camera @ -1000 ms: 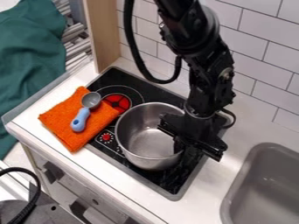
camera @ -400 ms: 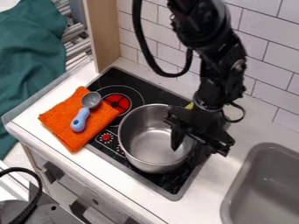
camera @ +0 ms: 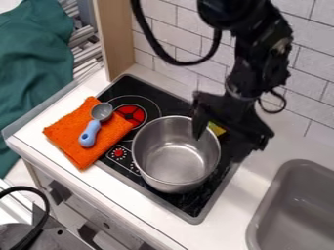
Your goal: Moved the pot to the right burner
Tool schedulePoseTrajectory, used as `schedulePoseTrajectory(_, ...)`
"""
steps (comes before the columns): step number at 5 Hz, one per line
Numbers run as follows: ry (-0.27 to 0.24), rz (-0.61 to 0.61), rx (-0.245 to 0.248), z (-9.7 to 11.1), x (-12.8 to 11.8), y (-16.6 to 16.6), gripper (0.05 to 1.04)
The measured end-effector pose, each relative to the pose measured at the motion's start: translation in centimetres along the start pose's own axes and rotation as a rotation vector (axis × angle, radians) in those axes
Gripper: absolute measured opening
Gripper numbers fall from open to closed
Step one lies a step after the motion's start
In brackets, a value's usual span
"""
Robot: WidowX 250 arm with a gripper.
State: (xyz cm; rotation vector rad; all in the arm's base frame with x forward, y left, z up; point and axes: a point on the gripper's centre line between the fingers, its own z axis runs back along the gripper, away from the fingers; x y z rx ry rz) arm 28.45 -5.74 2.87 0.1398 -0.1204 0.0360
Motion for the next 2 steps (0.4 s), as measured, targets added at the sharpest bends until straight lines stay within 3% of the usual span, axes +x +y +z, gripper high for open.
schedulePoseTrajectory(2,-0.025,0.035,-0.048,0.48,0.57,0.18,1.005)
